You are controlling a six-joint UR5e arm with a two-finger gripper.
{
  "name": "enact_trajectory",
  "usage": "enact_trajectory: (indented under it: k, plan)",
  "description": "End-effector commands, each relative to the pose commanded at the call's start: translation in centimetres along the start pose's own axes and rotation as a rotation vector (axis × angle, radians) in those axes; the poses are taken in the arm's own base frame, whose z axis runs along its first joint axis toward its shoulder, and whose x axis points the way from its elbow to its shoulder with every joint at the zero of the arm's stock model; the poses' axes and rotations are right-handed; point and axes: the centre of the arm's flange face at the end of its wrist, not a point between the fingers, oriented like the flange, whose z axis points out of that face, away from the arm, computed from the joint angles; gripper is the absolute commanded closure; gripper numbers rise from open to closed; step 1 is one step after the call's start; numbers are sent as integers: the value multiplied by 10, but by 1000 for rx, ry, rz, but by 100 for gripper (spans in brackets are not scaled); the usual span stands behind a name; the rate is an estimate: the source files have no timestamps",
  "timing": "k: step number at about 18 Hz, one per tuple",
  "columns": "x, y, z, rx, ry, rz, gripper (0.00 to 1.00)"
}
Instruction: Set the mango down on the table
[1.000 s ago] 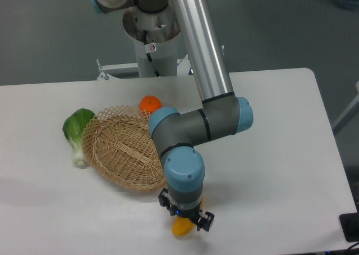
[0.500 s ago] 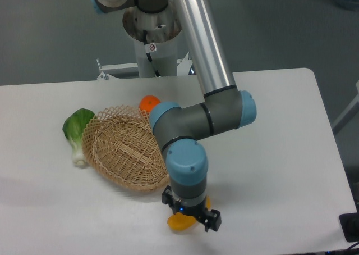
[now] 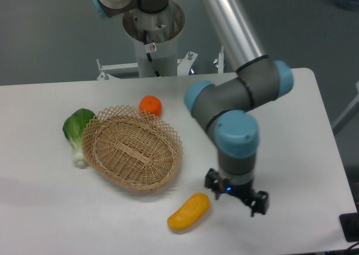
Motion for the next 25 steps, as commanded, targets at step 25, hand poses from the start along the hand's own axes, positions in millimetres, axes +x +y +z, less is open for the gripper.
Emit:
enact_trajectory:
  k: [25]
  plan:
    - [-84,174,-4,-106,101,202,0]
